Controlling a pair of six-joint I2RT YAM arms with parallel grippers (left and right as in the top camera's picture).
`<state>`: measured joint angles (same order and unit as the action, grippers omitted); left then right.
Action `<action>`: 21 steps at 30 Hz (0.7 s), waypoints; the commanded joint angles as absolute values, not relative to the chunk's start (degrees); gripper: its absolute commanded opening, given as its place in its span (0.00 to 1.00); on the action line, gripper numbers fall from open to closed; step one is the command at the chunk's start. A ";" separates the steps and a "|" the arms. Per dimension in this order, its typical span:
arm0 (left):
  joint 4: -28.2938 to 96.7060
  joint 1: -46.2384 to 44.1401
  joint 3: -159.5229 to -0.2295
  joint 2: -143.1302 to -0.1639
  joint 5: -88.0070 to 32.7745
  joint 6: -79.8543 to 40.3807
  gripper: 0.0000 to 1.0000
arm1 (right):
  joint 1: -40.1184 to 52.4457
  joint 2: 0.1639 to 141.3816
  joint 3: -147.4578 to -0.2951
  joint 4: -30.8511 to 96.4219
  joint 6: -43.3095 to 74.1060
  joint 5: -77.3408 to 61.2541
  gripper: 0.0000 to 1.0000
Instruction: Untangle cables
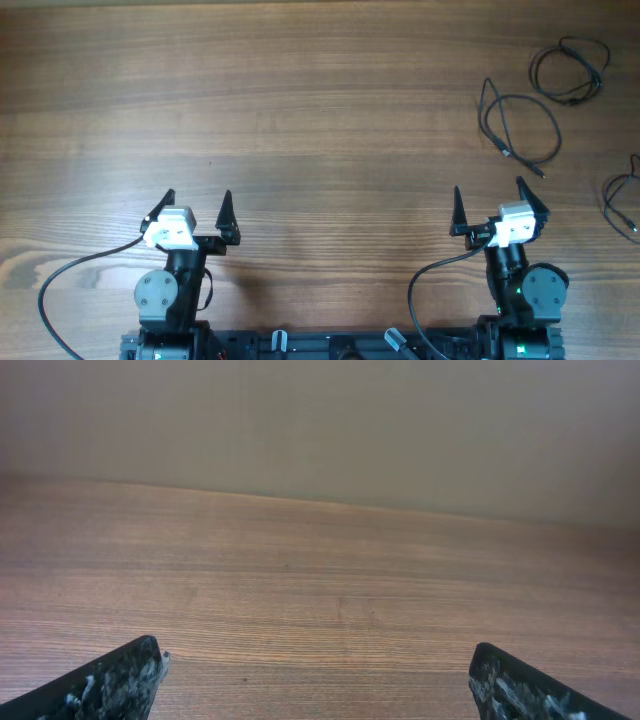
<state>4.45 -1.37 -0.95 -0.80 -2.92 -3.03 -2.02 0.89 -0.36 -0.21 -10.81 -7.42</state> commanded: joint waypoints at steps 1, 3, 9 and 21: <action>4.25 -0.84 -0.32 -0.27 -2.72 -1.91 1.00 | -1.78 0.21 -0.30 -0.64 -9.98 -6.79 1.00; 4.25 -0.84 -0.32 -0.27 -2.74 -1.91 1.00 | -1.78 0.21 -0.30 -0.80 -4.49 -4.38 1.00; 4.25 -0.84 -0.32 -0.27 -2.74 -1.91 1.00 | -1.78 0.21 -0.30 -0.43 1.67 0.32 1.00; 4.25 -0.84 -0.32 -0.27 -2.72 -1.91 1.00 | -1.78 0.21 -0.30 -0.40 1.63 0.16 1.00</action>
<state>4.45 -1.37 -0.95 -0.80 -2.92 -3.05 -2.02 0.89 -0.36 -0.36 0.47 -0.99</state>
